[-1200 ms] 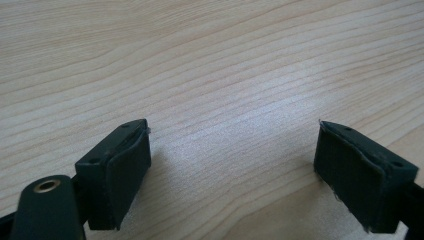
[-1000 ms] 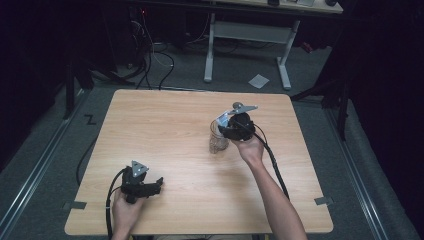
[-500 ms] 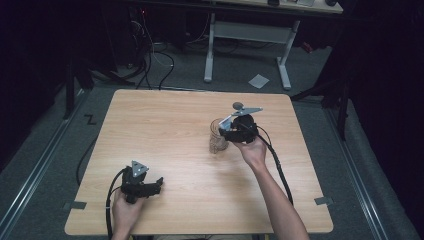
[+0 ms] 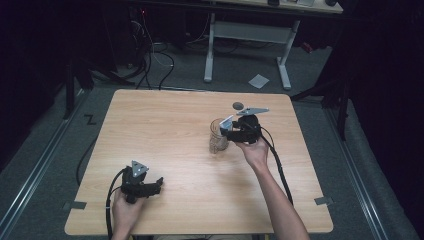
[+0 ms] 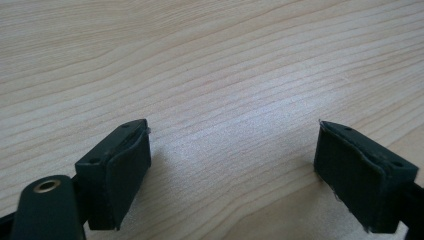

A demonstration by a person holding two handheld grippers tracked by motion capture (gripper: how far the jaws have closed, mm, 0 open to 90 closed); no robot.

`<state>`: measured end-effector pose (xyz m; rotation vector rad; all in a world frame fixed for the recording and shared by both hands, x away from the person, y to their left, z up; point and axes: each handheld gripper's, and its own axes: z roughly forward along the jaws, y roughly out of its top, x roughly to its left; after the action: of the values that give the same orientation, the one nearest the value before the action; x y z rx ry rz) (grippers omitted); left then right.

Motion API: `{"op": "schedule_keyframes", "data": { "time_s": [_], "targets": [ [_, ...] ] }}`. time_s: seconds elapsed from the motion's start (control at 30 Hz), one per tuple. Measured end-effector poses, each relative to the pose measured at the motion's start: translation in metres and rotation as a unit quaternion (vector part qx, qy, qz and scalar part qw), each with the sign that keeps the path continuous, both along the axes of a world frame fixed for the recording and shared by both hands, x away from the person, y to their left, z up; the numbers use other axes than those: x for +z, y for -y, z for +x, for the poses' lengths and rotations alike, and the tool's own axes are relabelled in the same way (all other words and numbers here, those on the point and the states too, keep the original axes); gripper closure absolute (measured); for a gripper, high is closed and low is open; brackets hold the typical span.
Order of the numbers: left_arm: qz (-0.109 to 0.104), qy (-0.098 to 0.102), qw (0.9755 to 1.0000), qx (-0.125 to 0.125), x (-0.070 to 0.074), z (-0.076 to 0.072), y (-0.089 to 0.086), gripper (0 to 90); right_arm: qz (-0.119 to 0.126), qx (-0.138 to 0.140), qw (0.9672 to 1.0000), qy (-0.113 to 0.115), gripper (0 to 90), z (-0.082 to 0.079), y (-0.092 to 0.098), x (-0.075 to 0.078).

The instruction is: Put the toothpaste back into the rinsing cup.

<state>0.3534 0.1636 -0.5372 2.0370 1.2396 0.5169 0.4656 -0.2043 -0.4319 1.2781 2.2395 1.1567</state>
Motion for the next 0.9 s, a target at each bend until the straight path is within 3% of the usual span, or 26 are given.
{"op": "schedule_keyframes", "data": {
  "time_s": [0.07, 0.47, 0.9],
  "targets": [
    [0.000, 0.000, 1.0000, 0.000, 0.000, 0.000, 0.000, 15.4, 0.016, 0.000, 0.9999, -0.002, 37.1, 0.000, 0.004, -0.001],
    [-0.001, 0.000, 1.0000, 0.001, 0.000, 0.000, 0.000, 15.5, 0.036, -0.020, 0.9990, 0.019, 38.0, -0.011, 0.024, 0.007],
    [-0.001, 0.000, 1.0000, 0.001, 0.000, 0.000, 0.000, 15.5, 0.036, -0.035, 0.9980, 0.040, 39.3, -0.024, 0.043, 0.014]
  ]
}}
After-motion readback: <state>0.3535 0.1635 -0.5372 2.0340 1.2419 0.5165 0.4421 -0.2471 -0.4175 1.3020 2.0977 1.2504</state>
